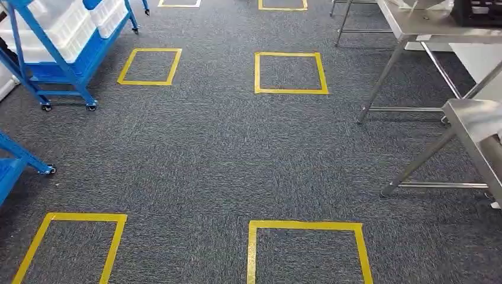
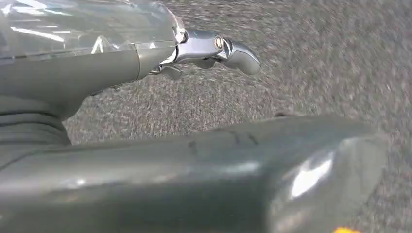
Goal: Take the parts from the cabinet and place them on the table.
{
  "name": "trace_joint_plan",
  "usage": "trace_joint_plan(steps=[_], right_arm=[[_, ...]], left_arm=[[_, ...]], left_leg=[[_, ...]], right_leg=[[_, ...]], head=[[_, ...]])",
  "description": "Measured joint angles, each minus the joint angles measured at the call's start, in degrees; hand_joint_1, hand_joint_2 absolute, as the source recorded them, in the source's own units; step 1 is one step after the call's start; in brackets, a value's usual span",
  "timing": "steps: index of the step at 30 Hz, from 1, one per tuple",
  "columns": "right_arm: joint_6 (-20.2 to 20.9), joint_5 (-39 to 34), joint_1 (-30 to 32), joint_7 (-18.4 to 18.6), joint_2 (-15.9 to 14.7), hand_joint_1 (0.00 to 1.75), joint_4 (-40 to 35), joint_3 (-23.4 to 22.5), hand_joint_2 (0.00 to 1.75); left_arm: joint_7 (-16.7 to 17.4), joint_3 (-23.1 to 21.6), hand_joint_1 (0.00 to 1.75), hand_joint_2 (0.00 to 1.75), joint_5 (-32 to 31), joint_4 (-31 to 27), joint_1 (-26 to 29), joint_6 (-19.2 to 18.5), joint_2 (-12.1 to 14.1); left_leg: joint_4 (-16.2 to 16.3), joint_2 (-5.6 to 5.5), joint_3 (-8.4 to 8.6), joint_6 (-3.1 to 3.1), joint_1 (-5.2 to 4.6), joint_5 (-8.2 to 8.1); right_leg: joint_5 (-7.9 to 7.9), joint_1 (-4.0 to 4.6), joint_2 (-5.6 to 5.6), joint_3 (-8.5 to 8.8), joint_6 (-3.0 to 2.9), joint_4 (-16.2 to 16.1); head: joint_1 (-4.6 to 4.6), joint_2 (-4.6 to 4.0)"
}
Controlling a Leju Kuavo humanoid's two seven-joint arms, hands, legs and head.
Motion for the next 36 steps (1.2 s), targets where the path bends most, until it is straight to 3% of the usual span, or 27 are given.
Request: trace_joint_plan(steps=[1,2,3,4,7,8,9,10,12,13,14,15,16,17,18,19,22,23,25,26,28,29,30,32,33,34,36], right_arm=[[0.04,0.02,-0.03,0.18,0.2,0.0,0.0,0.0,0.0],[0.04,0.19,-0.07,0.44,0.39,0.0,0.02,0.0,0.0],[0.07,0.28,0.08,0.55,0.44,0.0,0.09,0.0,0.0],[0.13,0.33,-0.03,0.59,0.57,0.0,0.17,-0.02,0.0],[0.57,0.96,-0.84,0.7,0.83,0.0,0.17,-0.02,0.0],[0.64,1.2,-1.16,0.7,0.83,0.0,0.13,-0.02,0.0],[0.72,1.36,-0.96,0.79,0.85,0.0,0.17,-0.02,0.0],[0.74,1.4,-0.82,0.77,0.94,0.0,0.17,-0.02,0.0],[0.74,1.46,-0.72,0.77,1.03,0.0,0.31,-0.02,0.0],[0.74,1.49,-0.68,0.77,1.05,0.0,0.35,-0.02,0.0],[0.77,1.57,-0.66,0.79,1.05,0.0,0.35,0.0,0.0],[0.79,1.68,-0.59,0.81,1.05,0.0,0.35,-0.02,0.0],[0.79,2.01,-0.49,0.88,1.05,0.0,0.37,0.0,0.0],[0.83,2.16,-0.48,0.9,1.05,0.0,0.39,0.0,0.0],[0.92,2.32,-0.22,0.99,1.05,0.0,0.46,0.0,0.0],[0.98,2.38,-0.2,1.07,1.07,0.0,0.52,0.0,0.0],[0.94,2.99,-0.73,1.05,1.31,0.0,0.5,0.15,0.0],[0.94,3.06,-0.83,1.05,1.53,0.0,0.52,0.17,0.0],[0.9,3.17,-0.49,1.09,1.6,0.0,0.52,0.2,0.0],[0.9,3.36,-0.26,1.09,1.62,0.0,0.52,0.19,0.0],[0.9,4.0,-0.12,1.09,1.62,0.0,0.55,0.26,0.0],[0.9,4.57,-0.19,1.09,1.66,0.0,0.55,0.41,0.0],[0.9,4.96,-0.3,1.09,1.71,0.0,0.55,0.59,0.0],[0.9,5.4,-0.46,1.22,1.84,0.0,0.55,0.87,0.0],[0.9,5.57,-0.49,1.25,1.86,0.0,0.55,1.07,0.0],[0.9,5.79,-0.43,1.25,1.88,0.0,0.55,1.29,0.0],[0.9,6.66,-0.82,1.51,1.88,0.0,0.55,1.77,0.0]], left_arm=[[0.18,0.0,0.0,0.0,0.04,0.0,0.02,0.13,0.04],[0.37,-0.02,0.0,0.0,0.02,0.0,0.0,0.47,0.07],[0.66,-0.04,0.0,0.0,0.02,0.0,-0.05,0.9,0.07],[0.92,-0.02,0.0,0.0,0.0,0.0,-0.18,1.33,0.07],[1.03,-0.02,0.0,0.0,-0.07,0.0,0.18,2.43,0.07],[1.03,-0.02,0.0,0.0,-0.13,0.0,0.19,2.54,0.04],[0.98,-0.02,0.0,0.0,-0.18,0.0,0.26,2.67,0.02],[0.98,-0.02,0.0,0.0,-0.17,0.0,0.15,2.86,0.02],[0.98,0.0,0.0,0.0,-0.2,0.0,-0.14,2.97,0.02],[0.98,0.0,0.0,0.0,-0.22,0.0,-0.13,2.97,0.02],[0.98,0.0,0.0,0.0,-0.2,0.0,-0.13,2.97,0.02],[1.01,0.0,0.0,0.0,-0.2,0.0,-0.11,2.97,0.02],[1.07,0.0,0.0,0.0,-0.15,0.0,-0.08,2.97,0.02],[1.09,0.0,0.0,0.0,-0.15,0.0,0.0,2.93,0.0],[1.18,0.02,0.0,0.0,-0.11,0.0,0.09,2.88,0.0],[1.31,0.04,0.0,0.0,-0.04,0.0,-0.04,2.86,-0.02],[2.93,0.13,0.0,0.0,0.44,0.04,0.44,3.12,-0.02],[3.1,0.2,0.0,0.0,0.5,0.04,0.58,3.17,0.0],[3.3,0.28,0.0,0.0,0.55,0.04,0.55,3.17,-0.02],[3.84,0.31,0.0,0.0,0.61,0.04,0.34,3.34,-0.07],[5.62,0.55,0.0,0.0,0.63,0.07,0.24,4.11,-0.15],[6.55,0.74,0.0,0.0,0.7,0.07,0.29,4.5,-0.18],[7.17,1.01,0.0,0.0,0.81,0.07,0.46,4.85,-0.2],[7.69,1.27,0.0,0.0,1.05,0.07,0.57,5.33,-0.28],[7.83,1.38,0.0,0.0,1.18,0.07,0.48,5.42,-0.33],[8.09,1.49,0.0,0.0,1.29,0.07,0.17,5.55,-0.44],[8.31,1.92,0.0,0.0,1.92,0.07,0.2,6.07,-0.72]], left_leg=[[-4.48,0.39,2.43,0.0,0.04,2.31],[-9.66,1.78,5.25,0.16,-0.03,4.64],[-12.28,4.69,6.85,0.4,-0.48,4.36],[-13.76,4.4,7.22,1.05,-0.82,3.9],[-13.44,2.72,6.67,1.87,-1.1,3.52],[-14.04,2.17,7.14,2.38,-0.64,3.63],[-14.25,1.65,7.31,2.47,-0.63,3.6],[-14.34,1.09,7.33,2.79,-0.56,3.57],[-14.33,-0.31,7.37,3.08,-0.65,3.42],[-14.31,-1.1,7.47,3.12,-0.68,3.36],[-14.29,-1.93,7.63,3.08,-0.68,3.31],[-14.27,-2.75,7.87,3.03,-0.64,3.22],[-14.23,-3.7,8.23,2.86,-0.59,3.09],[-14.17,-4.35,8.47,2.68,-0.56,2.97],[-14.14,-4.84,8.29,2.49,-0.44,2.89],[-13.65,-5.47,8.06,2.08,-0.81,2.74],[-14.4,-7.01,7.83,0.83,-0.26,3.31],[-14.29,-7.19,7.71,0.39,-0.52,3.24],[-10.95,-2.21,6.42,0.26,-0.6,0.68],[-6.33,-1.0,4.22,-0.04,-0.41,-2.05],[1.83,-0.52,0.53,-0.49,-0.1,-5.59],[3.08,-0.37,0.06,-0.61,-0.03,-5.52],[1.38,-0.13,1.13,-0.68,-0.02,-4.05],[-7.68,1.08,6.17,-0.55,-0.05,0.42],[-12.2,3.67,8.82,-0.22,-0.17,1.98],[-14.34,5.13,9.56,0.07,-0.77,1.46],[-14.16,3.67,9.4,0.83,-0.73,1.71]], right_leg=[[-0.28,-0.12,-0.68,0.59,0.23,0.08],[-0.66,-0.15,-1.35,1.37,0.56,0.2],[-1.15,0.0,-1.91,1.64,0.98,0.21],[-1.6,0.44,-2.43,1.52,1.44,0.81],[-1.92,0.38,-4.06,1.79,2.13,0.41],[-2.65,0.09,-3.42,1.96,2.65,0.49],[-3.54,-0.18,-0.18,1.47,2.81,2.04],[-5.48,-0.37,2.14,-0.73,2.93,5.97],[-8.99,-0.63,3.16,-6.31,3.18,15.6],[-9.34,-0.69,3.24,-8.52,3.25,18.73],[-8.28,-0.71,3.27,-9.67,3.28,19.38],[-5.94,-0.73,3.31,-9.46,3.23,17.52],[-2.12,-0.79,3.59,-7.8,3.08,12.6],[0.72,-0.86,4.45,-6.12,2.93,8.09],[1.98,-1.08,7.14,-5.02,2.76,4.34],[1.56,-0.94,7.81,-4.59,2.61,3.11],[1.72,-0.39,6.37,-4.52,1.74,3.3],[2.11,-0.95,5.76,-4.24,1.14,2.53],[2.31,-0.7,4.44,-3.92,0.54,2.05],[2.18,-0.48,3.41,-3.94,0.02,2.05],[2.01,-0.11,1.73,-3.97,-0.2,2.07],[1.99,-0.06,1.08,-3.97,-0.21,2.09],[1.89,-0.06,0.4,-3.91,-0.17,2.1],[1.61,-0.09,-0.82,-3.49,0.1,2.17],[1.42,0.06,-1.33,-3.23,0.36,2.25],[1.0,0.53,-1.95,-3.24,0.77,2.63],[0.97,0.45,-3.05,-3.02,1.16,2.48]], head=[[0.0,0.0],[0.0,0.0],[0.02,0.0],[0.0,0.0],[0.0,0.0],[0.0,0.0],[0.02,0.0],[0.02,0.0],[0.02,0.0],[0.02,0.0],[0.02,0.0],[0.02,0.0],[0.02,0.0],[0.02,0.0],[0.02,0.0],[0.02,0.0],[0.02,0.0],[0.0,0.0],[-0.07,0.0],[-0.06,0.0],[-0.04,0.0],[-0.04,0.0],[-0.04,0.0],[-0.04,0.0],[-0.04,0.0],[-0.04,0.0],[-0.02,0.0]])
